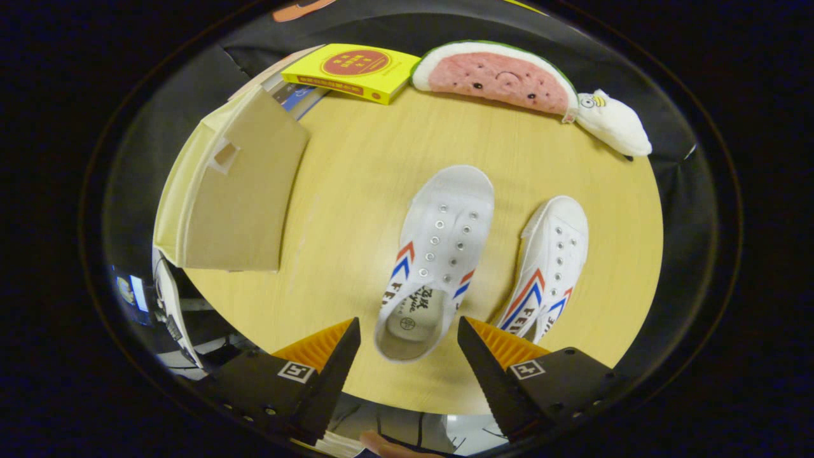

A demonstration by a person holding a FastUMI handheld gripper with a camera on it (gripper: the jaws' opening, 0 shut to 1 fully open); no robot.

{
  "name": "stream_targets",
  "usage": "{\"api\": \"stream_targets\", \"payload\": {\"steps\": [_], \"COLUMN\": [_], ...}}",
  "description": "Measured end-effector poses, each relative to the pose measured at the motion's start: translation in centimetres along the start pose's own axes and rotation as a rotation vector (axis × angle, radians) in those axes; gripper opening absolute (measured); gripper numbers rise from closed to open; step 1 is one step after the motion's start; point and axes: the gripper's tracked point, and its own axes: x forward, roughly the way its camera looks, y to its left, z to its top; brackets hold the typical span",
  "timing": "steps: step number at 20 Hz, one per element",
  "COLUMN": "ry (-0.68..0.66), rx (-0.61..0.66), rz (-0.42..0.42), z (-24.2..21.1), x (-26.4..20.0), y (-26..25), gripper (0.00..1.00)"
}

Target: Open the storage box then place both shoes into the box .Put the left shoe in first, then the right shoe, with the right side of both shoes facing outward in a uniform manner.

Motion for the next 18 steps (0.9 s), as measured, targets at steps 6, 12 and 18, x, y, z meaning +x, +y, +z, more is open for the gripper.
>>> {"api": "stream_targets", "payload": {"steps": [6,12,18], "ry": [0.013,0.06,0.118], "rx": [0.022,0.047,0.07], "rz": [-0.054,0.005,0.182], "z": [2.1,3.1,3.3], "x": [3.9,6.8,7.0], "y": [-3.3,-3.6,-2.8], "gripper": [0.86,0.62,0.27]}}
